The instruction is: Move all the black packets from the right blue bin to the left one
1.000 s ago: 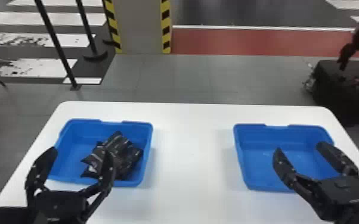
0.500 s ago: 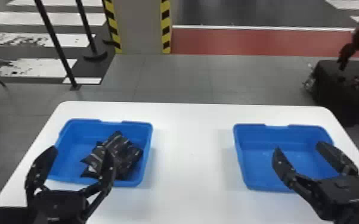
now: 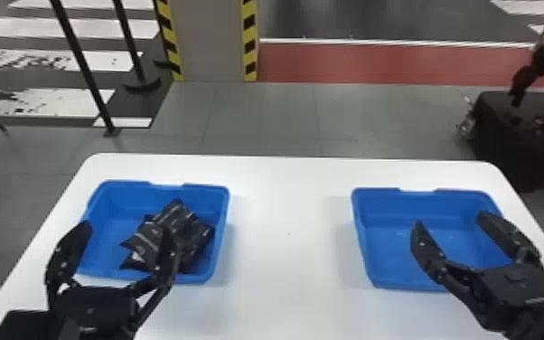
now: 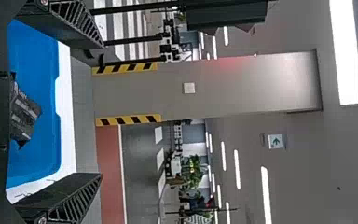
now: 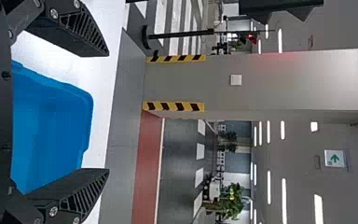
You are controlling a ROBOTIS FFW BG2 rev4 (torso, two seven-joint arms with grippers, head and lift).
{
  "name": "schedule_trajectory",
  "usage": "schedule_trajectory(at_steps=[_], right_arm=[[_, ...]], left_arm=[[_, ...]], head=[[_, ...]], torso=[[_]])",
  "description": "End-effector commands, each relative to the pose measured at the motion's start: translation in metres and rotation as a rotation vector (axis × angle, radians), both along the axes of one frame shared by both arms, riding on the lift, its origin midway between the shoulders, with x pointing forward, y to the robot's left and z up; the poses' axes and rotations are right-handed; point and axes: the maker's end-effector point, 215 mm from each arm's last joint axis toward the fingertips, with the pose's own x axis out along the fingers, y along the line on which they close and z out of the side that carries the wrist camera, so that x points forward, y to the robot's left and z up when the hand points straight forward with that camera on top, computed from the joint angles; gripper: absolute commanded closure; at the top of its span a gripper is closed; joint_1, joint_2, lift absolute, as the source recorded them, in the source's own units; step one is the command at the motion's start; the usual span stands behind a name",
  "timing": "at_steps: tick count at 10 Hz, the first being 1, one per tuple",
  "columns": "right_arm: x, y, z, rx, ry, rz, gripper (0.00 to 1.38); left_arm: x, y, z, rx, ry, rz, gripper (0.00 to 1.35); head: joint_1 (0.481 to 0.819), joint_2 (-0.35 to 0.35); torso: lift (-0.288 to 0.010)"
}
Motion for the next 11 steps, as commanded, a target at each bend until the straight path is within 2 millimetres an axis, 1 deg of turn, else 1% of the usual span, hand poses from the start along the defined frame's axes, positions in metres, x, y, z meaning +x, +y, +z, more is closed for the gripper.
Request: schedule_trajectory(at_steps=[1,3,6,7,8,10,11], right_arm=[[0.0,0.0,0.0,-0.002,-0.001,0.002,0.15],[0.001,-0.001,0.002,0.005,-0.033,0.002,0.15],[0.002,-0.003,-0.001,0.005,-0.06,0.0,0.15],[0.002,-0.002,-0.001,0.007,-0.065,0.003,0.15],[0.002,-0.002,0.0,0.005,-0.072,0.002,0.15],[0.004,-0.003,0.01,0.0,-0.129,0.001,0.15],[0.004,-0.004,0.007,0.003,-0.136,0.0,0.15]], left_arm=[[0.003,-0.002,-0.002,-0.007,-0.008,-0.004,0.04],[0.008,-0.005,-0.008,-0.009,-0.012,-0.011,0.04],[0.012,-0.007,-0.013,-0.018,-0.009,-0.019,0.06],[0.014,-0.008,-0.011,-0.019,-0.012,-0.02,0.06],[0.016,-0.007,-0.013,-0.024,-0.004,-0.02,0.06],[0.017,-0.007,-0.011,-0.035,-0.009,-0.026,0.06],[0.017,-0.008,-0.01,-0.035,-0.011,-0.027,0.08]], head=[[0.695,0.014],[0.695,0.008],[0.695,0.002],[0.695,0.0],[0.695,-0.002],[0.695,-0.002],[0.695,-0.002]], torso=[[-0.11],[-0.11],[-0.11],[-0.11],[-0.11],[-0.11],[-0.11]])
